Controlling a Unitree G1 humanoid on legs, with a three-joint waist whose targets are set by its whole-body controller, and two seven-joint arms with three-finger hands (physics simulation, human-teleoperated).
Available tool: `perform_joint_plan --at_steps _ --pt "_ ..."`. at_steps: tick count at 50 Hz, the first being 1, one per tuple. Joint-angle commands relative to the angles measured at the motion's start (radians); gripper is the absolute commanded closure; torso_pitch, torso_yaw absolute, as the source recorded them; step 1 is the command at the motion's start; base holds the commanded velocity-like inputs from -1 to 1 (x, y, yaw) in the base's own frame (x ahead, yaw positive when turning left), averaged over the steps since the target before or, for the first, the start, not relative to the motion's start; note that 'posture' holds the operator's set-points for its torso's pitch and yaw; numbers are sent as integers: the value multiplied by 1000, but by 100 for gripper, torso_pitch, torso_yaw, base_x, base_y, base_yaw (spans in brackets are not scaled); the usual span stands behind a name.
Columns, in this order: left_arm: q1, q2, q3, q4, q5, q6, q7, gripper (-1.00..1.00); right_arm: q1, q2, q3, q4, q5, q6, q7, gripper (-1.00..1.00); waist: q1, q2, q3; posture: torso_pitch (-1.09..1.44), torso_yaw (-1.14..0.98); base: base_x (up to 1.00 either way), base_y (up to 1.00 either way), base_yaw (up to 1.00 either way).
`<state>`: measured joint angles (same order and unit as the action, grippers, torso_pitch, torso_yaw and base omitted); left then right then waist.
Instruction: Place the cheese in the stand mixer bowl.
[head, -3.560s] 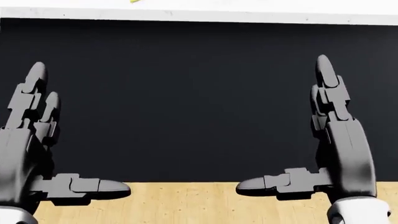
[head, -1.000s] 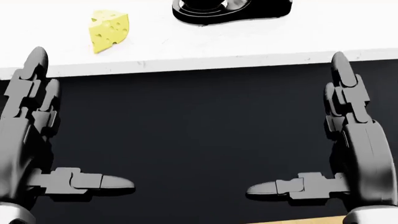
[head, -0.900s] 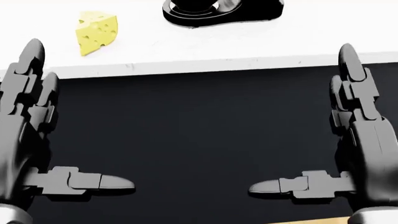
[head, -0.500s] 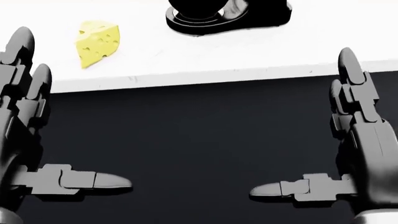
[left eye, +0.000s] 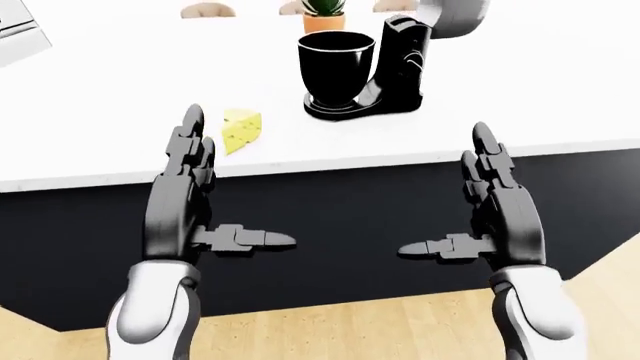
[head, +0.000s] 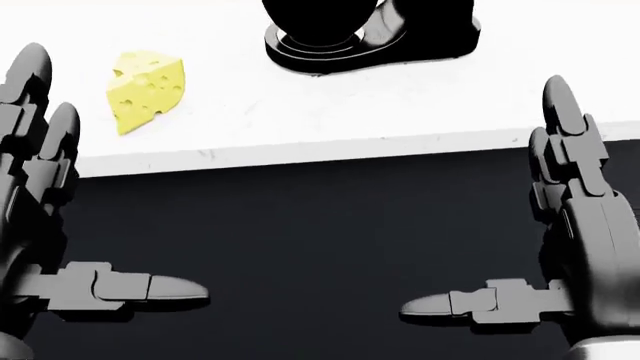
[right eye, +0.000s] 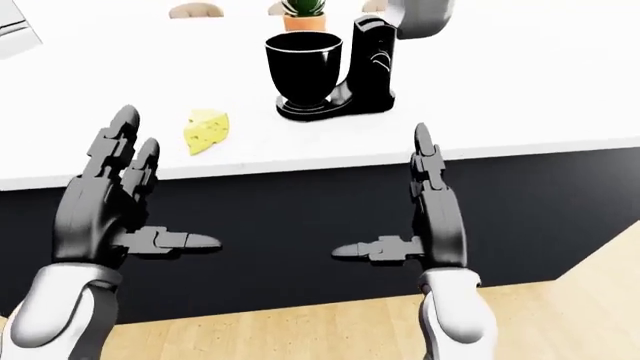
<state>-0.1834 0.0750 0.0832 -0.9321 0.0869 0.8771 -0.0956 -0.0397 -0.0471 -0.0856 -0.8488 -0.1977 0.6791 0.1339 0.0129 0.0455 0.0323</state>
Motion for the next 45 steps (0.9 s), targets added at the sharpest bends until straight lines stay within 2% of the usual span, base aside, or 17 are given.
perform_joint_plan --at_steps 1,5,8,9,10,14,18,20,21,23,29,31,33,34,36,42,45 --pt "-21 0 -7 -31 -8 -42 -1 -100 -18 -6 -12 -46 -8 -34 -10 -100 -3 -3 -13 0 0 13 0 0" --pt "-24 1 -8 -33 -7 -38 -1 -100 -20 -7 -9 -49 -11 -29 -9 -100 1 -49 -5 0 0 13 0 0" --pt "-27 0 -5 -38 -10 -31 1 -100 -20 -7 -6 -47 -15 -28 -9 -100 0 -136 -29 0 0 14 0 0" --pt "-27 1 -6 -38 -9 -31 2 -100 -19 -7 -7 -49 -15 -28 -8 -100 -10 -83 -14 0 0 13 0 0" --pt "-27 0 -7 -38 -9 -32 3 -100 -18 -7 -9 -51 -14 -28 -7 -100 -4 -104 -13 0 0 15 0 0" --pt "-25 -1 -8 -35 -12 -34 5 -100 -16 -6 -9 -46 -16 -31 -7 -100 -10 -77 -9 0 0 13 0 0" --pt "-39 2 -9 -46 -14 -14 7 -100 -18 -6 -10 -48 -16 -30 -6 -100 -14 -26 4 0 0 13 0 0" --pt "-40 4 -7 -42 -14 -17 6 -100 -20 -6 -10 -49 -17 -27 -6 -100 -18 30 -11 0 0 14 0 0" --pt "-44 5 -6 -41 -14 -15 7 -100 -20 -7 -11 -49 -16 -27 -5 -100 -22 34 -24 0 0 13 0 0" --pt "-53 8 -6 -39 -13 -8 7 -100 -18 -7 -15 -53 -13 -25 -3 -100 -12 23 -4 0 0 14 0 0" --pt "-56 11 -14 -37 -5 -11 4 -100 -18 -7 -19 -54 -9 -25 -3 -100 -3 -29 -4 0 0 14 0 0" --pt "-57 9 -13 -38 -5 -10 3 -100 -17 -8 -21 -60 -9 -22 -2 -100 0 -60 -4 0 0 13 0 0" --pt "-54 9 -14 -39 -4 -12 3 -100 -17 -8 -21 -62 -9 -20 -2 -100 1 -121 -22 0 0 14 0 0" --pt "-55 8 -13 -41 -5 -9 2 -100 -18 -9 -20 -63 -9 -19 -2 -100 -10 -92 -13 0 0 13 0 0" --pt "-54 9 -11 -38 -5 -14 1 -100 -18 -8 -19 -66 -11 -17 -3 -100 -7 -100 -8 0 0 13 0 0" --pt "-49 7 -16 -40 -1 -16 0 -100 -18 -8 -20 -65 -11 -19 -3 -100 -11 -46 4 0 0 14 0 0" --pt "-44 5 -17 -41 0 -20 0 -100 -19 -9 -21 -64 -11 -20 -3 -100 -18 21 -9 0 0 14 0 0"
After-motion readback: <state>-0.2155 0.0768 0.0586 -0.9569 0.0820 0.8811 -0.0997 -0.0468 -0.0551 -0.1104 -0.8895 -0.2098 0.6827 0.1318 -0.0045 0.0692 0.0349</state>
